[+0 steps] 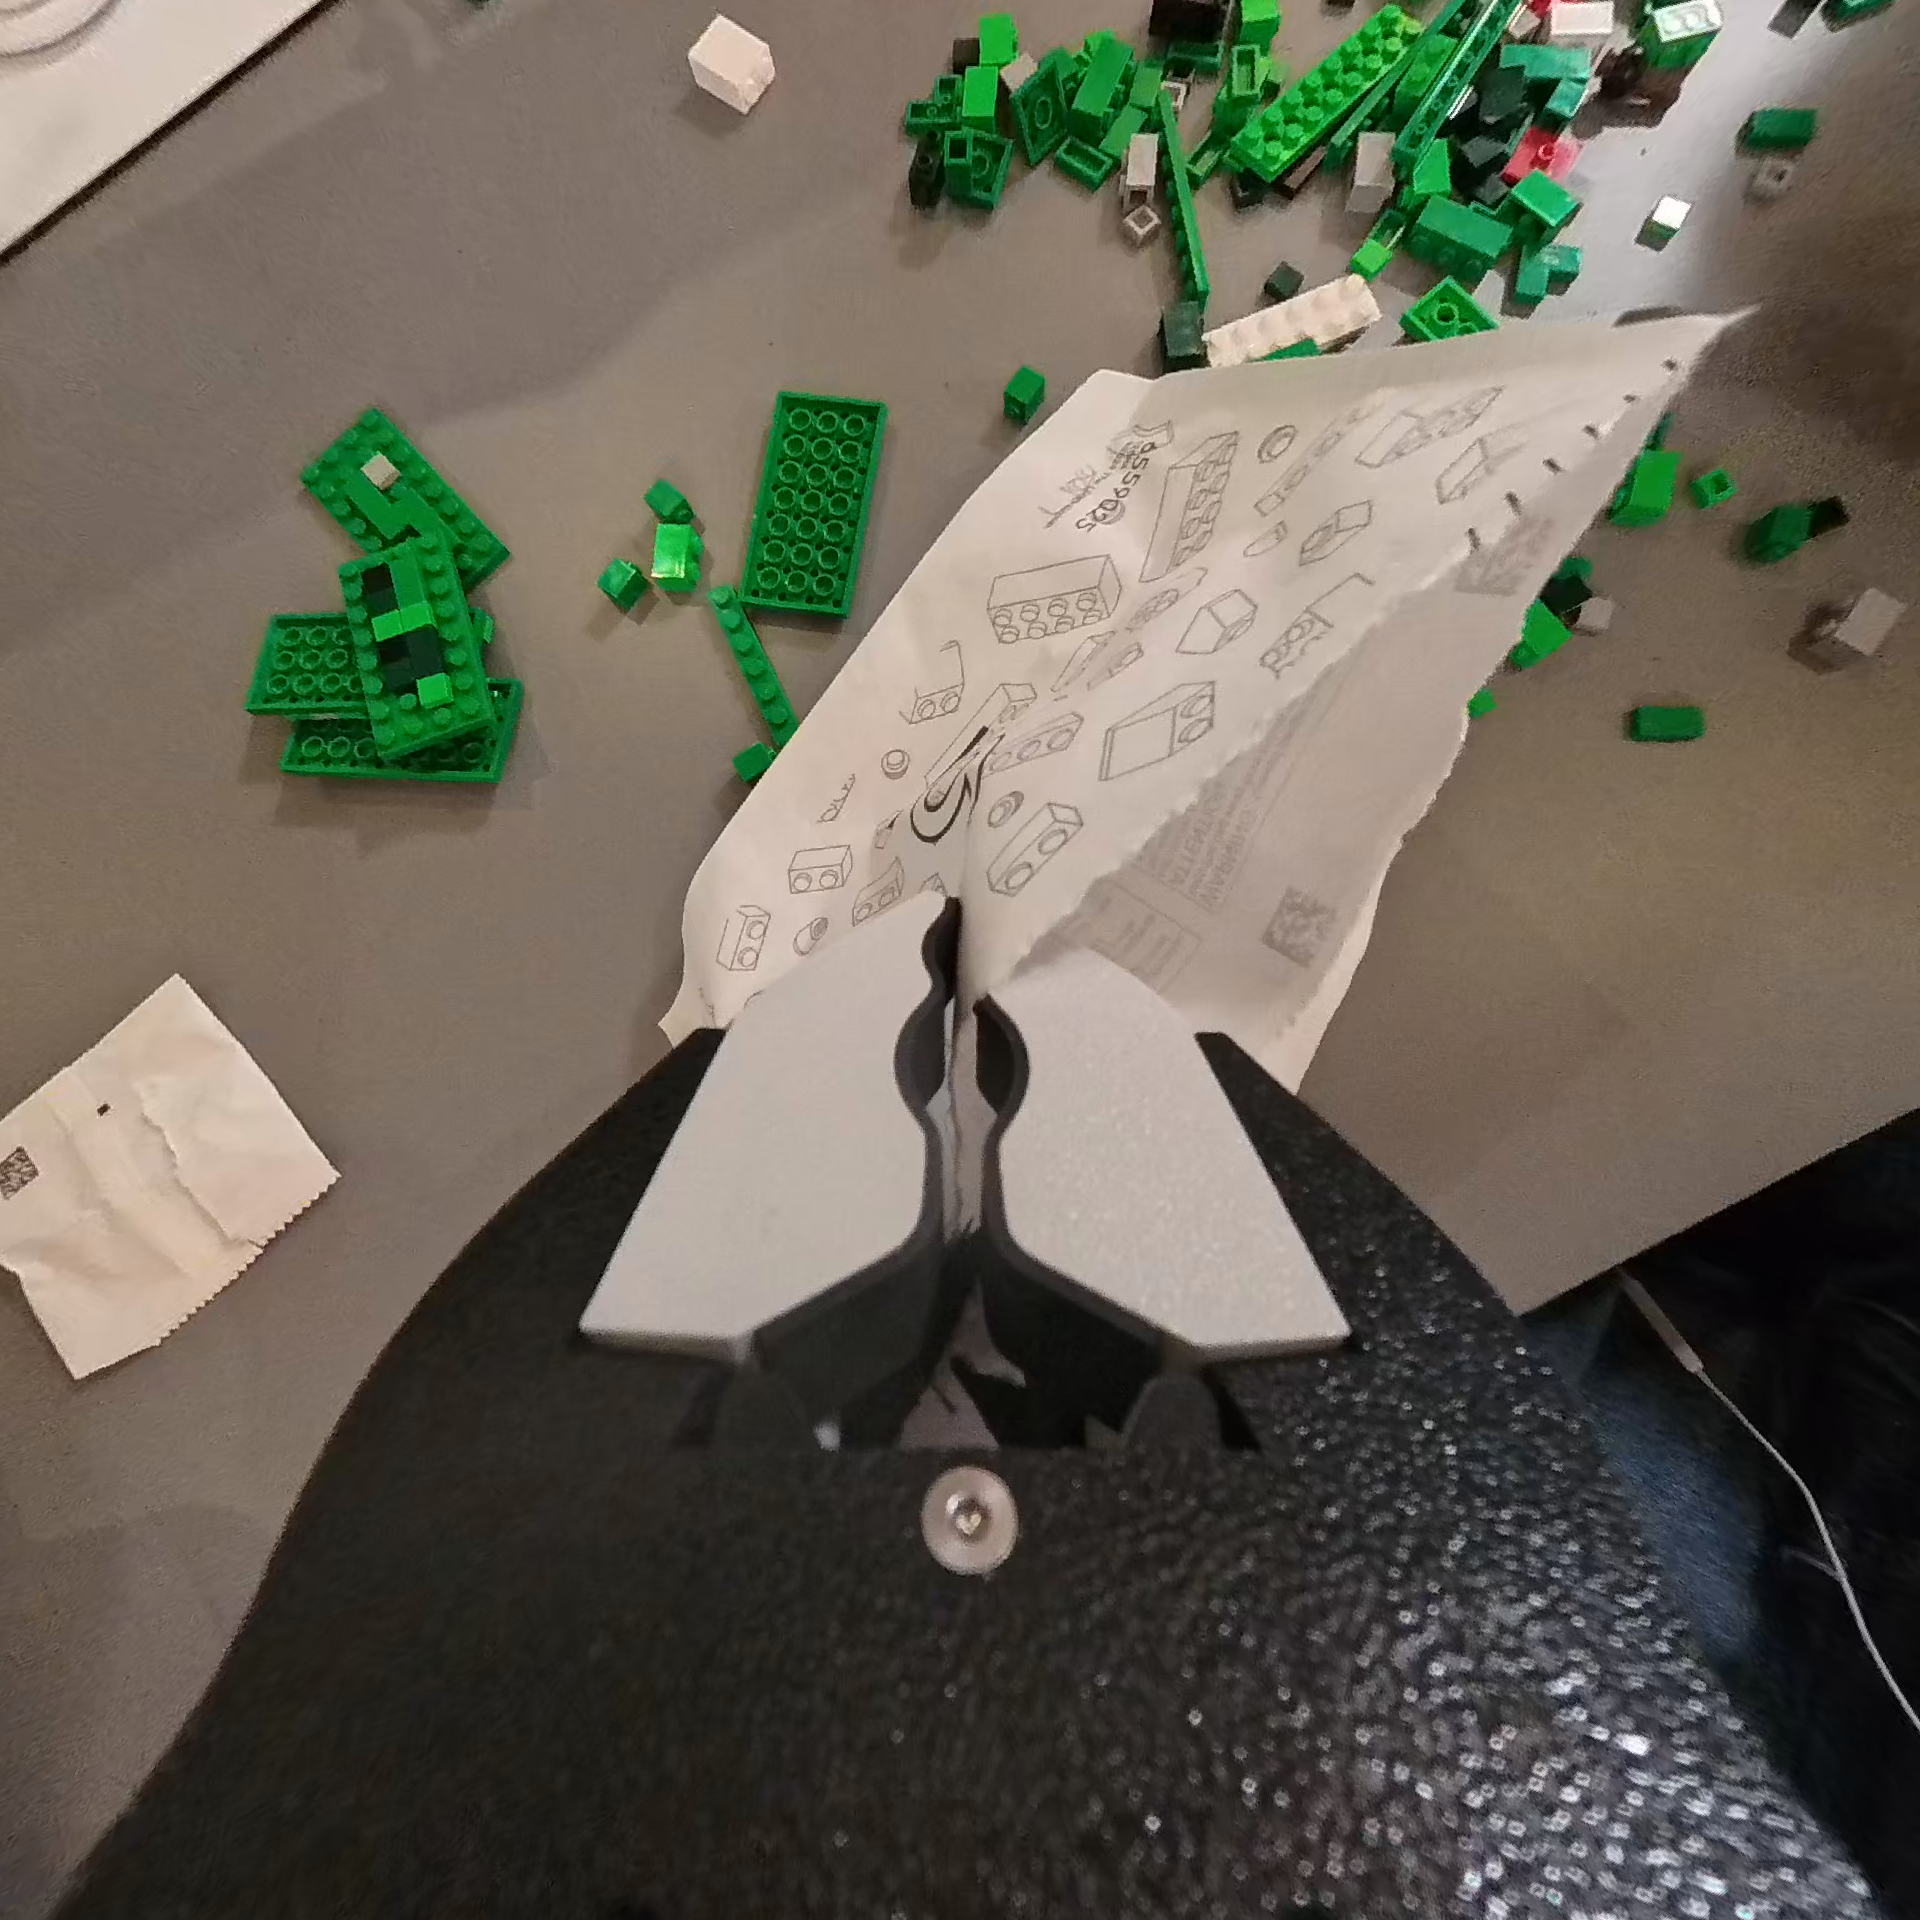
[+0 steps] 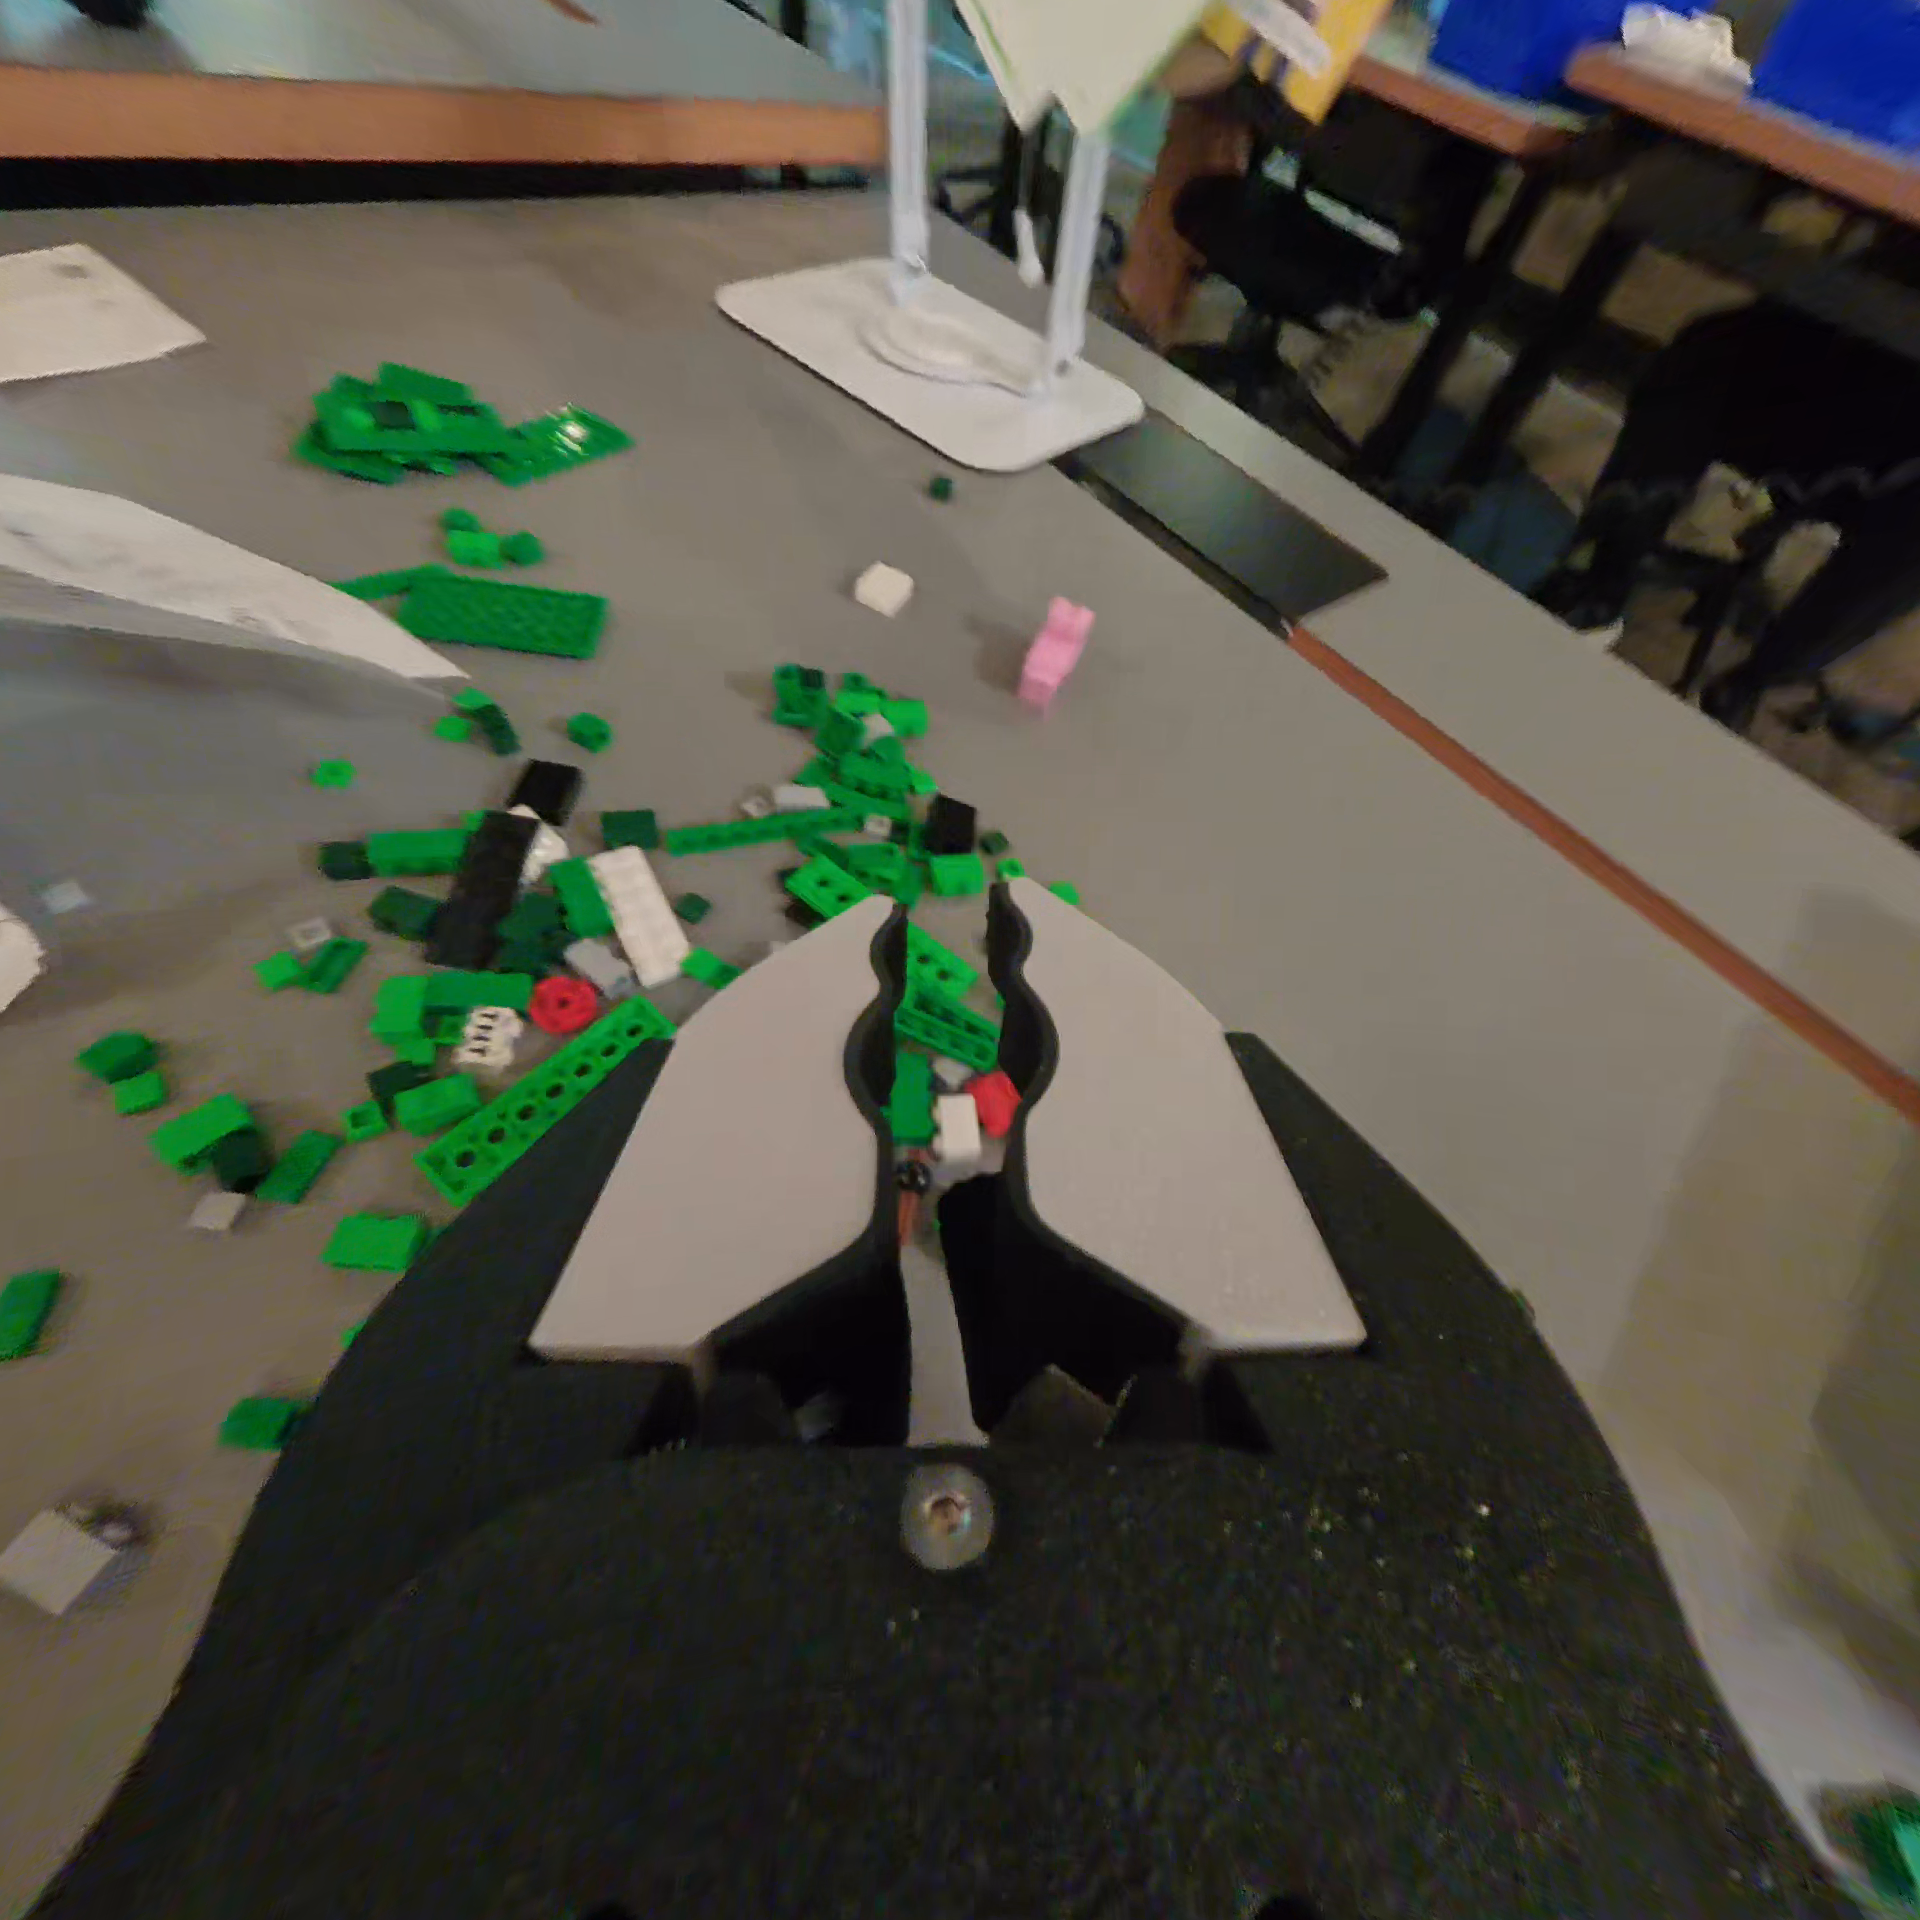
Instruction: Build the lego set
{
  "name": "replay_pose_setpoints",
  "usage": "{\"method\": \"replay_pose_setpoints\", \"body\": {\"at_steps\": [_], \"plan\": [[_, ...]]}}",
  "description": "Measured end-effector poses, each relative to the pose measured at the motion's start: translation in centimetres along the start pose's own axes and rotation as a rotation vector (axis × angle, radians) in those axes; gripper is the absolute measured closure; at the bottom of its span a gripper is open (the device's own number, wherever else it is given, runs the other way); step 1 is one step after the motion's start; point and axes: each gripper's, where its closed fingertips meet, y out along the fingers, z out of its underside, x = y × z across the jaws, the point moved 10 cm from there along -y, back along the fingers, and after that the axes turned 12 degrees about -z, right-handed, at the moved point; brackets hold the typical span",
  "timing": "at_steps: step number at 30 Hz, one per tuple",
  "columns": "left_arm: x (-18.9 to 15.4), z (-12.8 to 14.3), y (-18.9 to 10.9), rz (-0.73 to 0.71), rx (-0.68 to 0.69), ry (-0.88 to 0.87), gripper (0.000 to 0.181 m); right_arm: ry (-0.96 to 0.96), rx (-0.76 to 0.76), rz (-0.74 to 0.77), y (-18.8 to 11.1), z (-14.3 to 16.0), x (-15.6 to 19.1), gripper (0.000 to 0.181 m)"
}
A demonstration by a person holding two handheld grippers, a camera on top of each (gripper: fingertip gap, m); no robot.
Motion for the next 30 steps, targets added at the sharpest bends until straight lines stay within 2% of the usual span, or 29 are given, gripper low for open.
{"method": "replay_pose_setpoints", "body": {"at_steps": [9, 16, 25, 30], "plan": [[-0.3, -0.1, 0.2, 0.001, -0.008, 0.022, 0.181, 0.051, 0.13, 0.094, 0.6, 1.7, -1.3, 0.166], [-0.2, -0.1, 0.1, 0.004, -0.011, 0.022, 0.181, 0.102, 0.209, 0.102, 0.8, 2.8, -2.0, 0.166], [-0.2, -0.1, 0.4, 0.017, -0.008, 0.027, 0.181, 0.109, 0.344, -0.05, 1.8, 4.4, -2.1, 0.166], [-0.2, 0.0, 0.3, 0.017, -0.007, 0.032, 0.181, 0.066, 0.397, -0.22, 2.4, 4.7, -0.9, 0.166]]}}
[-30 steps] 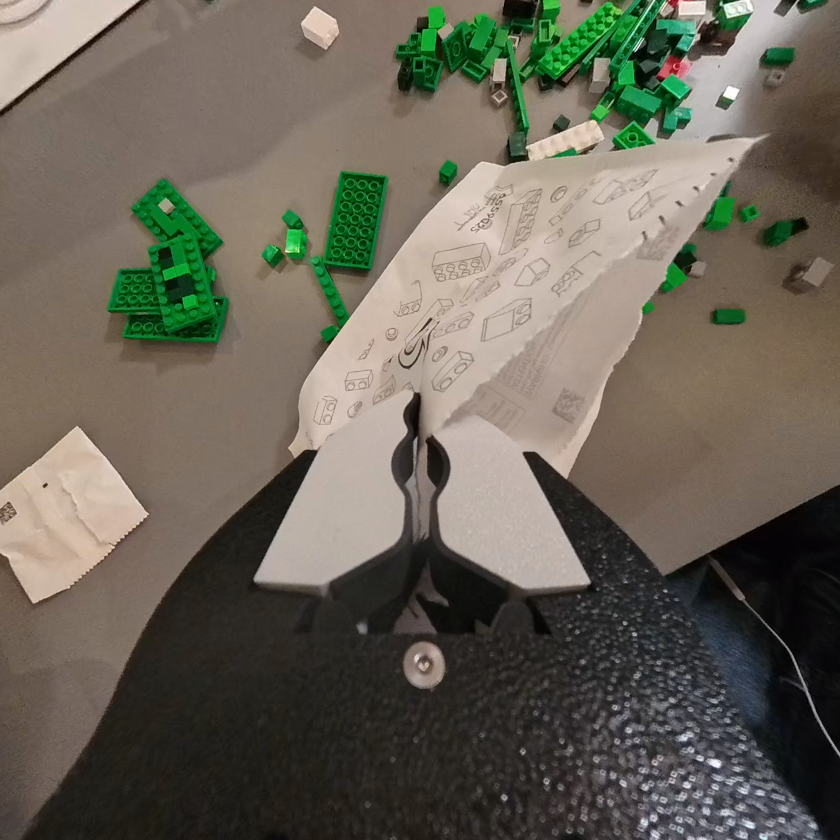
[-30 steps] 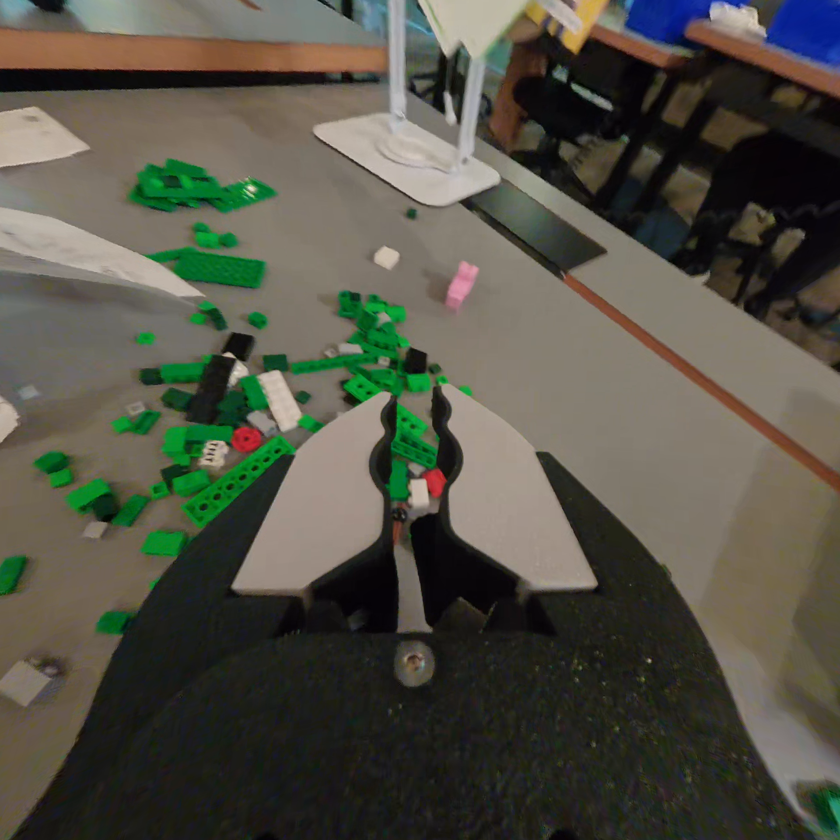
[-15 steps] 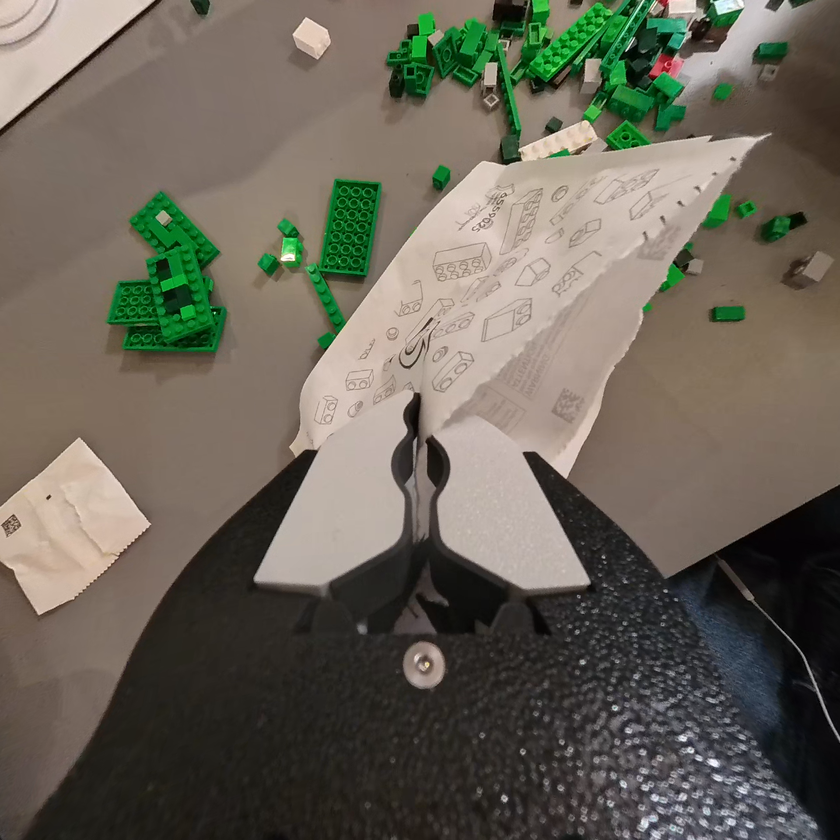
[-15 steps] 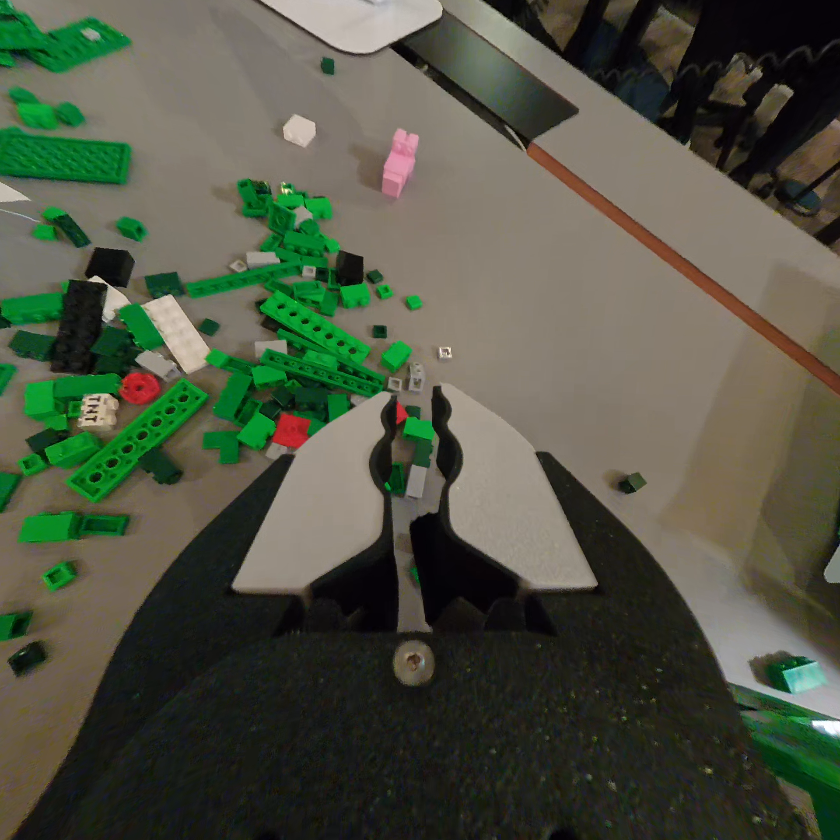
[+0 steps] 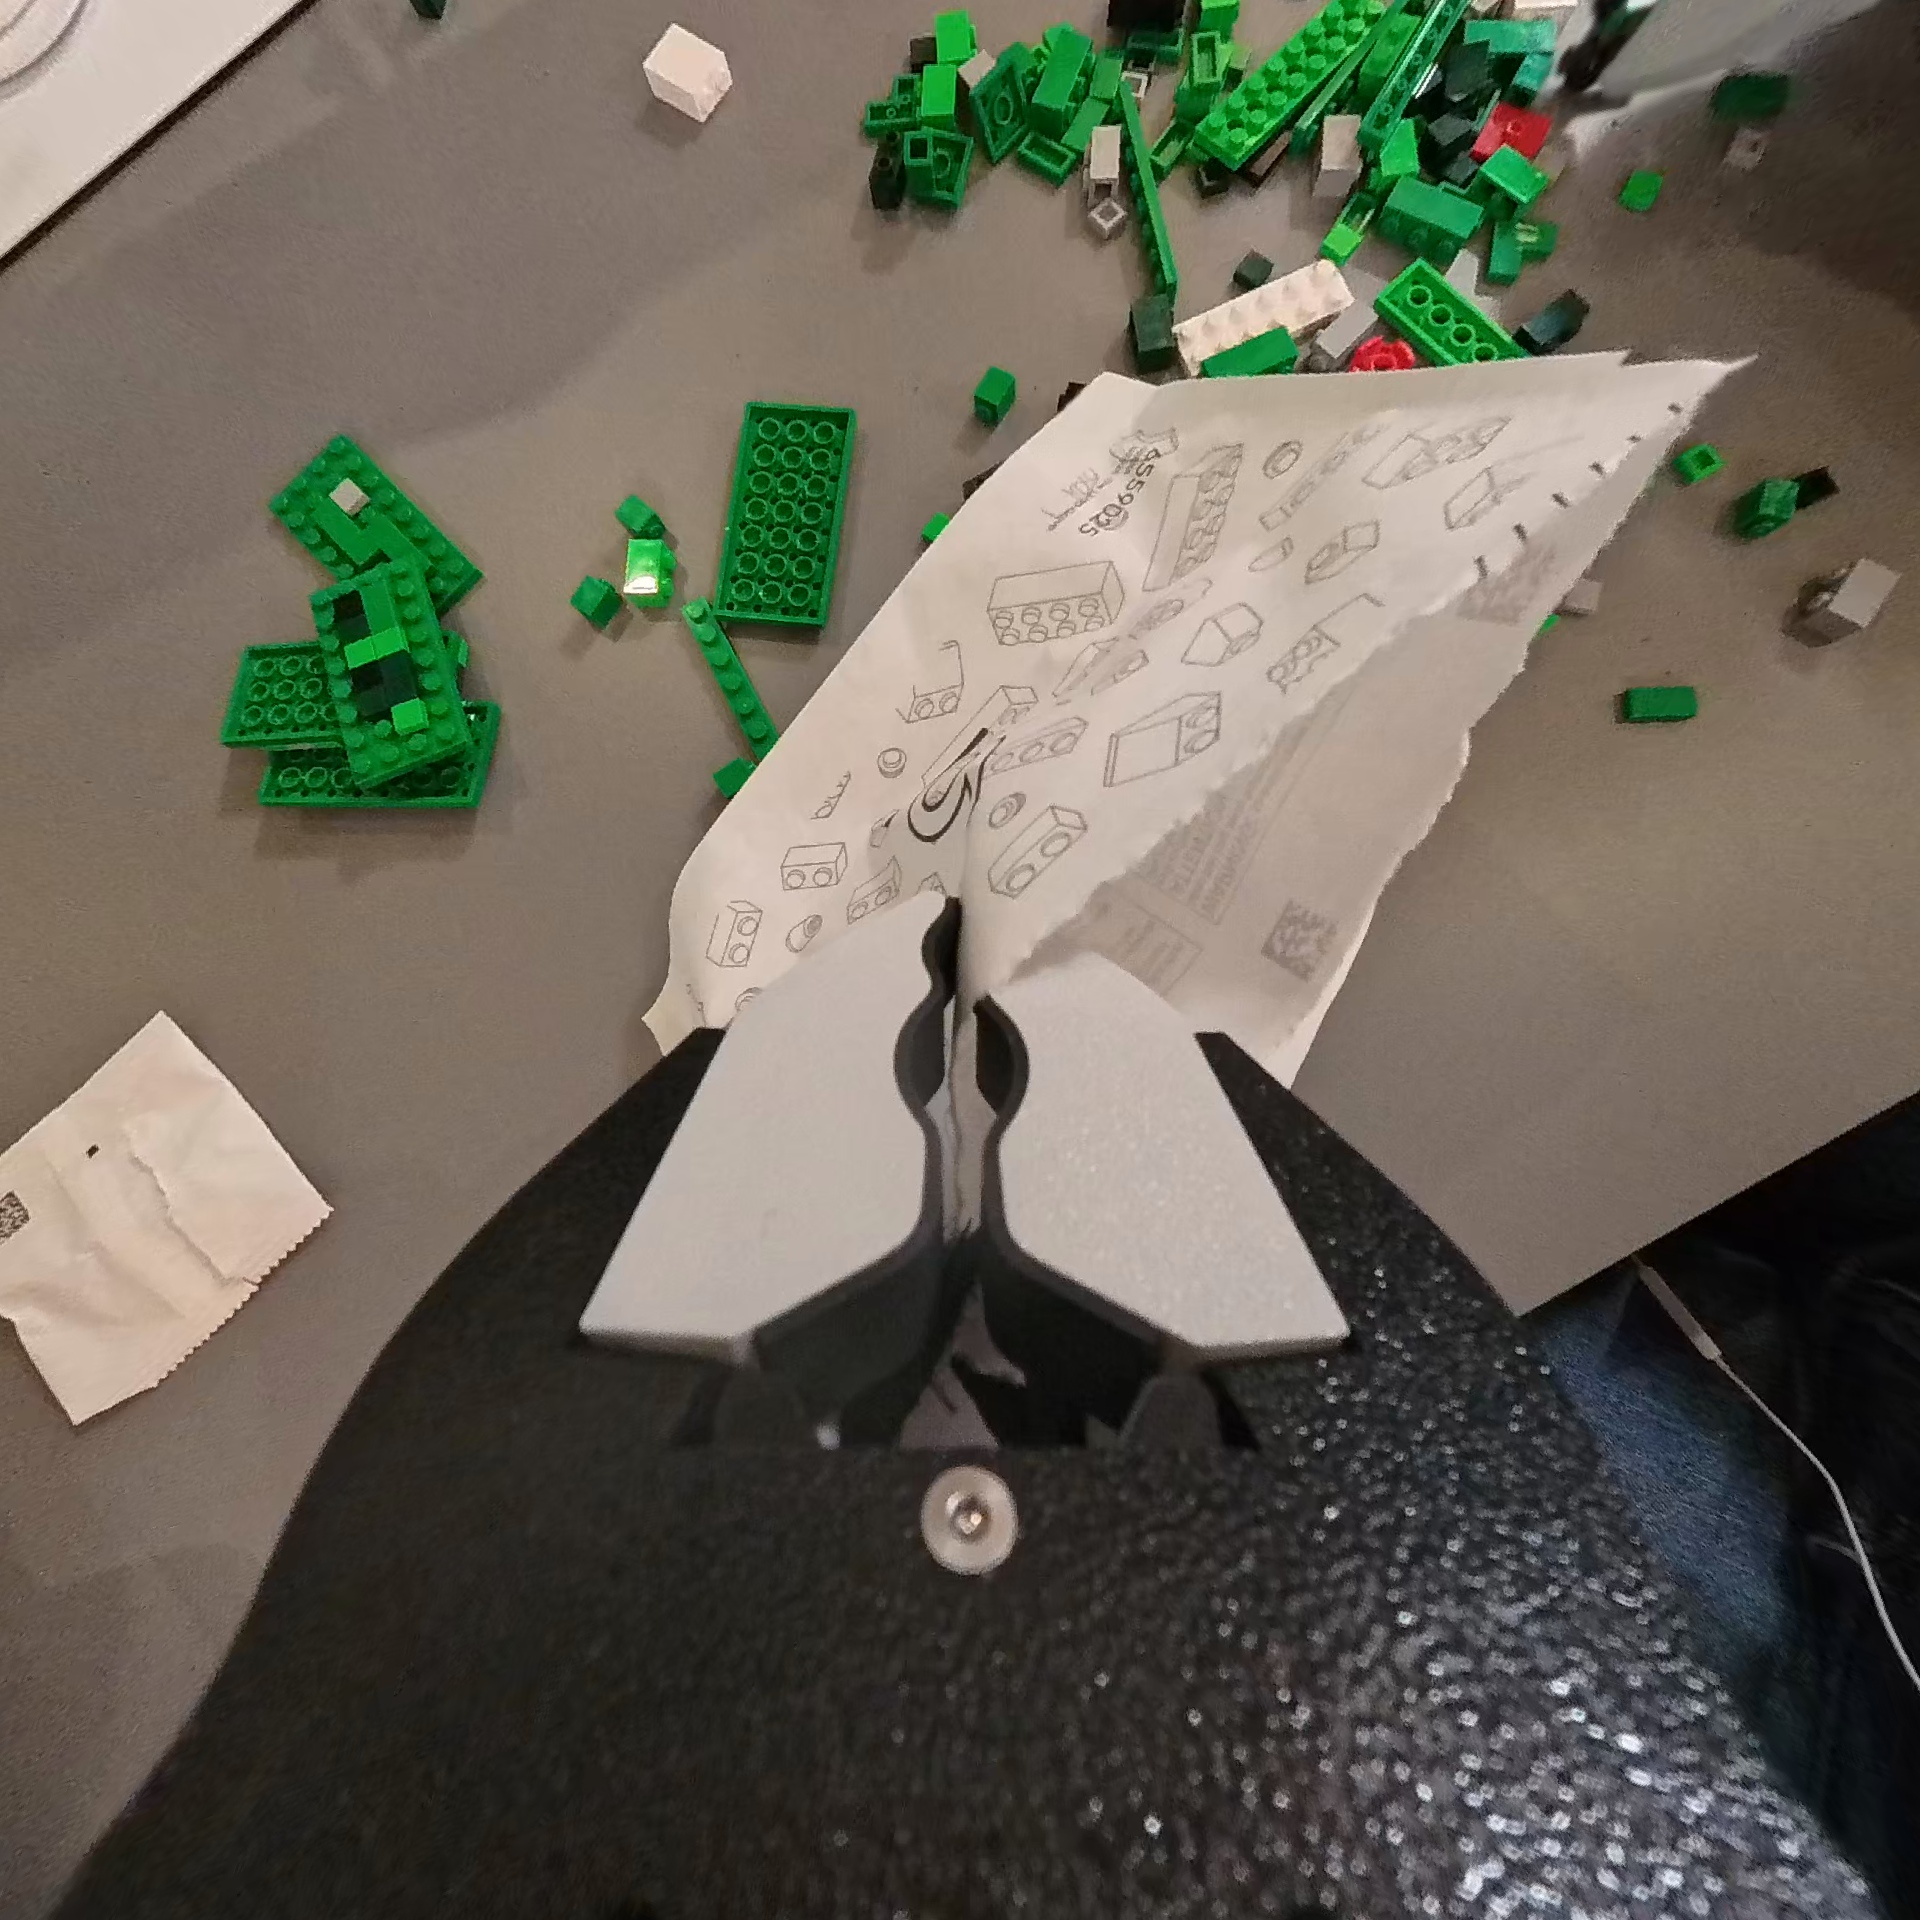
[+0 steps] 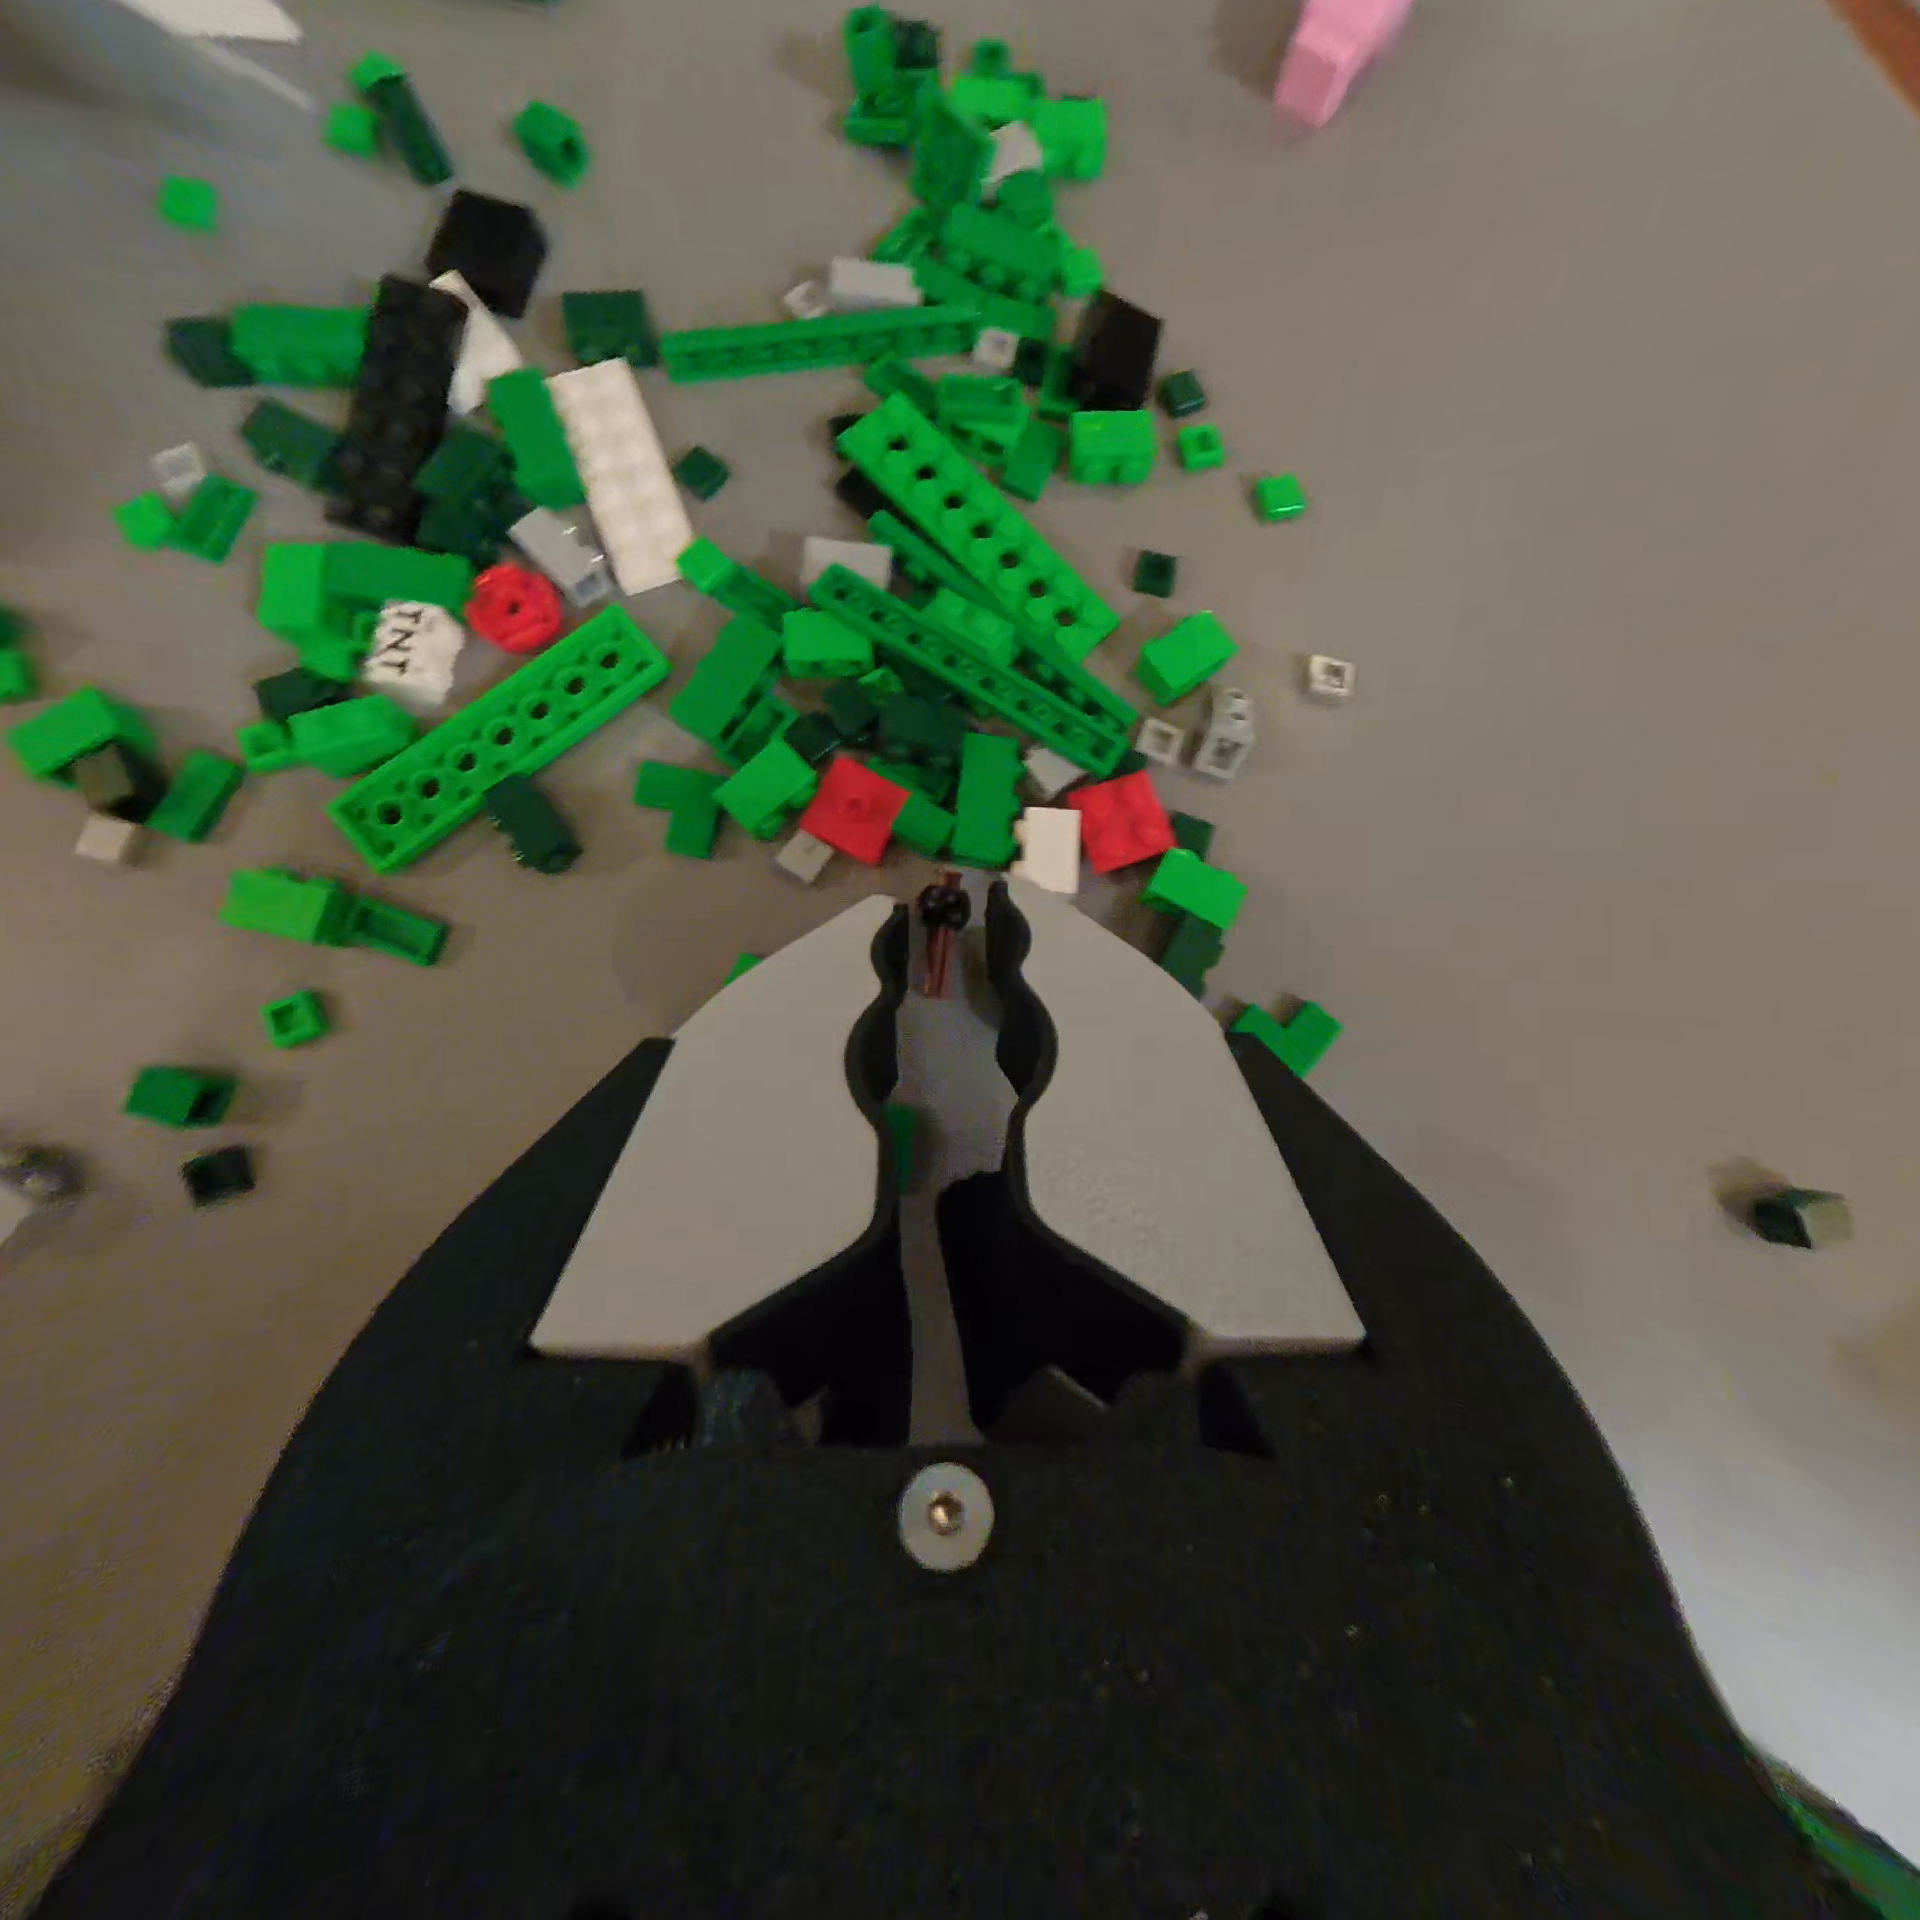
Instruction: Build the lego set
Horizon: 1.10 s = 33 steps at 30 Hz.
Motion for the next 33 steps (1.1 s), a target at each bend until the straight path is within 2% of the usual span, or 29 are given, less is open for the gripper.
{"method": "replay_pose_setpoints", "body": {"at_steps": [4, 9, 11, 17, 20, 26, 33], "plan": [[0.0, 0.0, 0.0, 0.002, 0.0, 0.0, 0.181, -0.037, 0.047, -0.003, 0.4, -0.1, 0.4, 0.167], [0.0, 0.0, -0.1, 0.005, -0.002, 0.001, 0.181, -0.049, -0.034, 0.14, -0.6, -0.9, -0.9, 0.167], [0.0, -0.1, -0.2, 0.005, -0.005, 0.001, 0.181, -0.08, -0.008, 0.167, -0.7, -1.1, -1.8, 0.164], [0.0, -0.1, -0.3, 0.013, -0.01, 0.003, 0.181, -0.109, 0.047, 0.058, 0.3, -1.1, -3.3, 0.164], [0.0, -0.1, -0.3, 0.017, -0.011, 0.002, 0.181, -0.106, 0.082, -0.047, 0.3, -1.0, -3.0, 0.164], [-0.2, -0.1, 0.1, 0.025, -0.002, 0.011, 0.181, -0.127, 0.059, -0.016, 0.3, -1.0, -3.0, 0.158], [-0.4, -0.2, 0.1, 0.024, 0.001, 0.019, 0.181, -0.099, 0.062, -0.053, 0.8, -1.0, -3.1, 0.164]]}}
